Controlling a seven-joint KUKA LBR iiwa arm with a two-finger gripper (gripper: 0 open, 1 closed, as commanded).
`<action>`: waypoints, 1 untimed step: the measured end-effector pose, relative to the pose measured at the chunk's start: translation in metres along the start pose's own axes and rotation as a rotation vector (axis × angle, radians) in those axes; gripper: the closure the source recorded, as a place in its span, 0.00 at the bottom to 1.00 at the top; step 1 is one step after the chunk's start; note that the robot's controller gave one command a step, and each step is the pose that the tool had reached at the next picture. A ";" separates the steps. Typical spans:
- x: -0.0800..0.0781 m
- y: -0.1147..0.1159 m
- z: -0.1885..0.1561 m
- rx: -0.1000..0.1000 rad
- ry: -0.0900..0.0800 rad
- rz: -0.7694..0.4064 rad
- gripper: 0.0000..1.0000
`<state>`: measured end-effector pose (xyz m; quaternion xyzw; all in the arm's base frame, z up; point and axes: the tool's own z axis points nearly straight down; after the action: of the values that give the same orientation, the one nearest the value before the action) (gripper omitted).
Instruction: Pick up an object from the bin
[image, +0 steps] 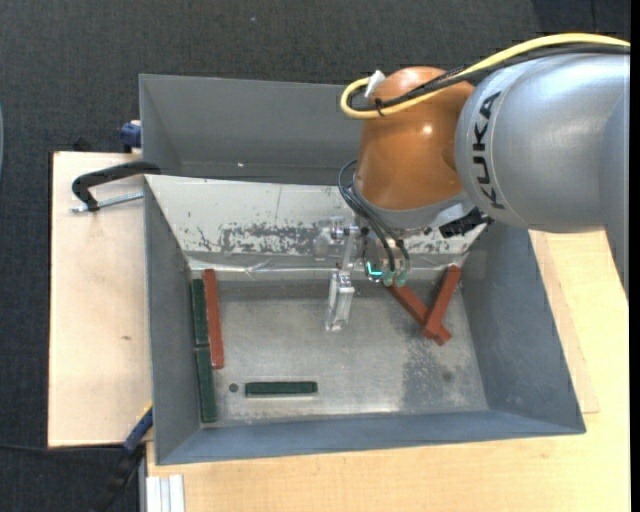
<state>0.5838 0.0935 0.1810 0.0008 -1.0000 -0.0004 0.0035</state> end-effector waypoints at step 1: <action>-0.002 0.000 -0.004 -0.001 -0.008 0.001 0.00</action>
Offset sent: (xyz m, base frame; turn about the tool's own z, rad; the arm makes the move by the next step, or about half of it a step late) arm -0.0819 0.0649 -0.0803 -0.0658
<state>0.5856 0.0932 0.1854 0.0001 -1.0000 -0.0008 -0.0006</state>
